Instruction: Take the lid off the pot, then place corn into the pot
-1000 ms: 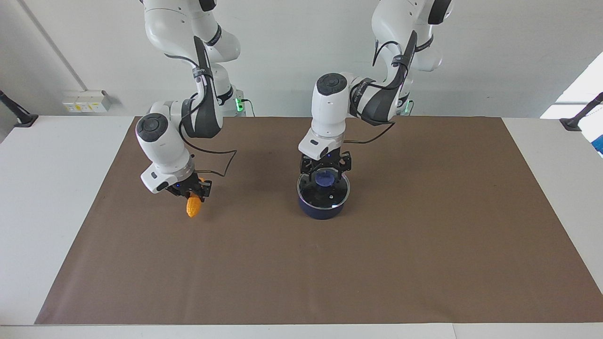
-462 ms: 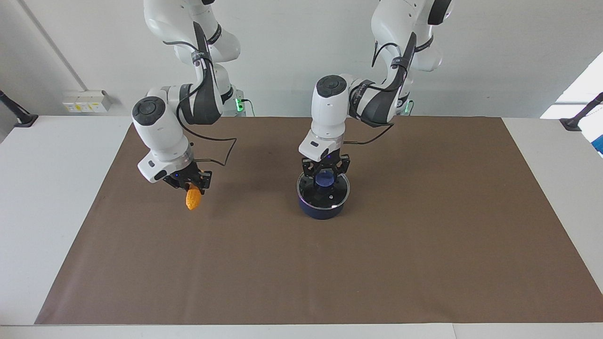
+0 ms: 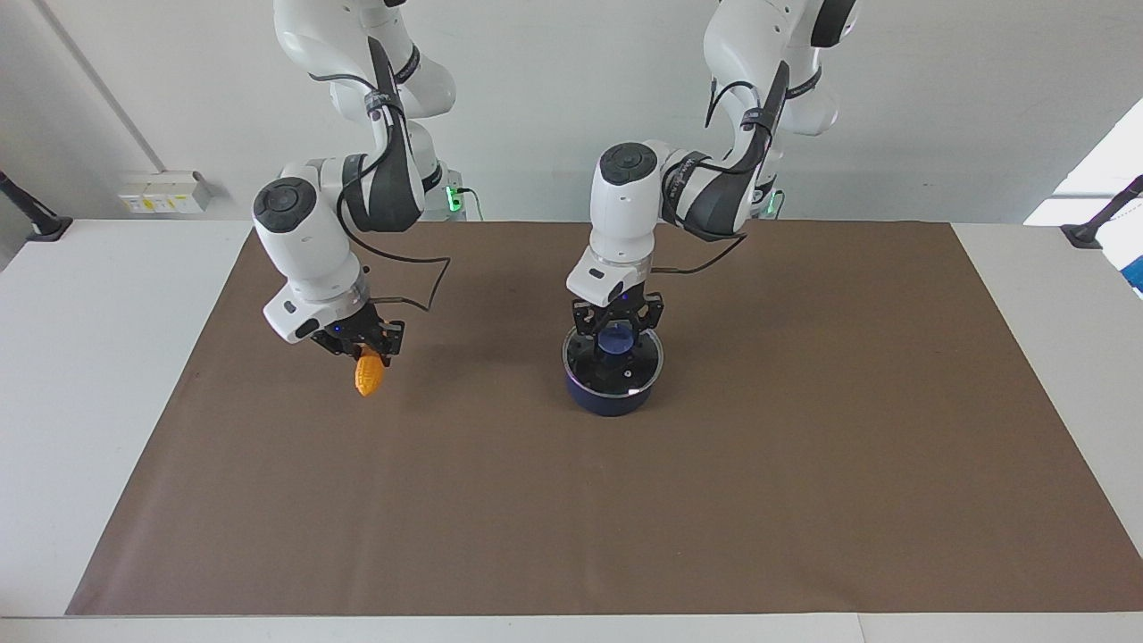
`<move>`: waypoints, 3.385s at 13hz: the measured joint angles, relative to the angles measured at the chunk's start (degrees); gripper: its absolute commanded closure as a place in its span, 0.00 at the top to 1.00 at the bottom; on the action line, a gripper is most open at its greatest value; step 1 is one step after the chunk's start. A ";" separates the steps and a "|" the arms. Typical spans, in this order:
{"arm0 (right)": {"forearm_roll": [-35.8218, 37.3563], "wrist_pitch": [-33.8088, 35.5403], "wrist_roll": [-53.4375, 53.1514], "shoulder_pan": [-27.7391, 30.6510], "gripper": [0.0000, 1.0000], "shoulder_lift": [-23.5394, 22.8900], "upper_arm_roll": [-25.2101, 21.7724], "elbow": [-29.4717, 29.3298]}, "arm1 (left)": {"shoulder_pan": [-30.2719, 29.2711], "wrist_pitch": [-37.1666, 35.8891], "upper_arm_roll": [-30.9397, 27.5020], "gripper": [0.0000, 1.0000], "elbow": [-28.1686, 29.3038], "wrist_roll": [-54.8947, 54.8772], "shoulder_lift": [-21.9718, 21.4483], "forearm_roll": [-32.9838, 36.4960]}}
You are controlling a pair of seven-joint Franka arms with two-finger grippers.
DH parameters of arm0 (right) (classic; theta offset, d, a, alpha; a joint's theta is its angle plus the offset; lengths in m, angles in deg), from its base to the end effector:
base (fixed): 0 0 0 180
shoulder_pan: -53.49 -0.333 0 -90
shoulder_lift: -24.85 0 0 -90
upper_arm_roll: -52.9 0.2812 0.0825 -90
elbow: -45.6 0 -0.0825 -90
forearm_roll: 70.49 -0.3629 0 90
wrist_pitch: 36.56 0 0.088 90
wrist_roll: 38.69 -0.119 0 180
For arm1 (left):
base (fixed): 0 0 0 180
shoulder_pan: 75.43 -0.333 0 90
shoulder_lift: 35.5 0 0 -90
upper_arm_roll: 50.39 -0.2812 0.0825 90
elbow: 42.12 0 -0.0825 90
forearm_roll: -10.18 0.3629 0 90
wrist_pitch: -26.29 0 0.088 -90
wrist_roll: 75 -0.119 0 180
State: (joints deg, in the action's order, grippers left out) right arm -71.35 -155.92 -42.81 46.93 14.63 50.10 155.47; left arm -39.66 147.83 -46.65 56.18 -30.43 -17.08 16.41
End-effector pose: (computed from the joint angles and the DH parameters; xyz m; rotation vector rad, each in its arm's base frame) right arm 0.5716 0.0392 0.3645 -3.1380 0.0204 0.0200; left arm 0.4888 -0.3915 0.3736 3.1344 0.0620 0.1775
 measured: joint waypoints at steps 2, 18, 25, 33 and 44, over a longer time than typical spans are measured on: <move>0.00 0.00 0.00 -0.02 0.00 0.00 0.06 0.00 | 0.00 -0.67 -0.03 0.20 -0.35 0.00 -0.47 0.08; -0.19 -0.02 -21.48 -18.84 0.00 1.43 5.28 -1.77 | -19.21 -3.34 -1.49 0.17 13.53 -24.46 -19.16 0.66; -2.39 -0.04 -29.82 -26.46 0.00 -5.26 7.36 -13.12 | -33.81 4.53 -1.55 0.14 24.91 -48.45 -23.34 -1.53; -2.31 -2.93 -30.38 -27.06 0.00 -14.08 7.05 -16.11 | -39.10 13.64 -1.48 0.10 27.05 -59.54 -15.35 -4.87; -2.26 -5.78 -30.38 -26.19 0.00 -17.29 6.71 -17.60 | -39.12 16.42 -1.33 1.00 26.81 -59.83 -10.59 -4.99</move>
State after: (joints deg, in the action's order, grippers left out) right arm -73.61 -161.70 -73.18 20.73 -2.65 56.80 137.87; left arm -78.78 164.25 -47.98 82.99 -90.26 -27.67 11.43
